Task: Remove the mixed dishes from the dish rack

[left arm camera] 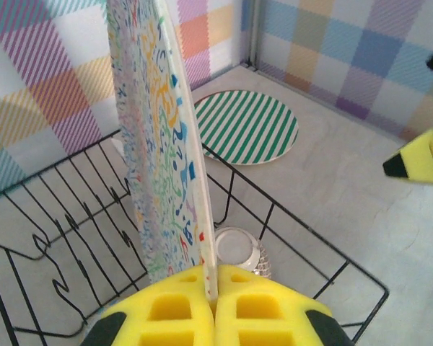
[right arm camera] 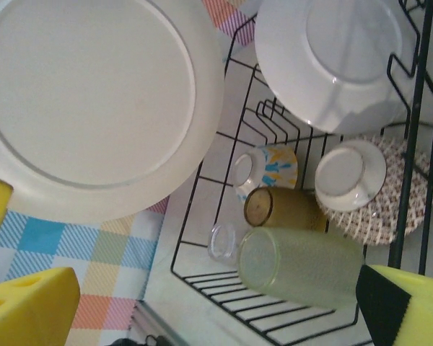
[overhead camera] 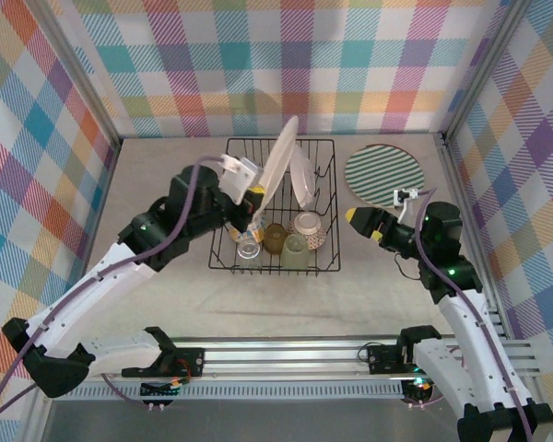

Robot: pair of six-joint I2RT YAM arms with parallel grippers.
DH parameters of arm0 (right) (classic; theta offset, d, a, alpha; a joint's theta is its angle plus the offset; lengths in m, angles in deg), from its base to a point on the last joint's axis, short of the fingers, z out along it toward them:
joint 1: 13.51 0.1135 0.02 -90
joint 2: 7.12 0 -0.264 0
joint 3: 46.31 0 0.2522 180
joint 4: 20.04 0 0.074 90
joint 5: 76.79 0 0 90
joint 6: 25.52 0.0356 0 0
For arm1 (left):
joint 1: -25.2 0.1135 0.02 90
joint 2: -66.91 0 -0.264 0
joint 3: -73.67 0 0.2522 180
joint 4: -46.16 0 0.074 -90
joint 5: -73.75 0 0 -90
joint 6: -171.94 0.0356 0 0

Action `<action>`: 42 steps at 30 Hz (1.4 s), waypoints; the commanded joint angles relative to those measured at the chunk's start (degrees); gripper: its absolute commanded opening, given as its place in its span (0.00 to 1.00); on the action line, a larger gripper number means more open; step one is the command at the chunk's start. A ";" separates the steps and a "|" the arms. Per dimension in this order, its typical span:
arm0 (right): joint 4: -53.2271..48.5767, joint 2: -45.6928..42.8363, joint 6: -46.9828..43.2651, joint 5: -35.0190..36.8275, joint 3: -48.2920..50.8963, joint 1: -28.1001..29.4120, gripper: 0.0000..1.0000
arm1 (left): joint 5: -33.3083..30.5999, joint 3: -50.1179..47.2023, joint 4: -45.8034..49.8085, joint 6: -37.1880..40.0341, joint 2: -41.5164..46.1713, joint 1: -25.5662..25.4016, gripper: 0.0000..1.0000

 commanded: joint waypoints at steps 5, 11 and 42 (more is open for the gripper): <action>-6.93 -1.55 4.72 -4.31 -7.87 -0.72 0.99 | -23.65 -4.25 -8.21 19.24 0.46 -11.76 0.00; -6.62 -3.24 5.02 -5.12 -9.22 -0.71 0.99 | -42.98 -12.21 -21.95 39.23 -3.60 -23.02 0.00; -3.01 1.10 6.78 4.58 -4.34 4.46 0.73 | -53.99 -23.99 -47.29 58.57 -14.01 -31.51 0.00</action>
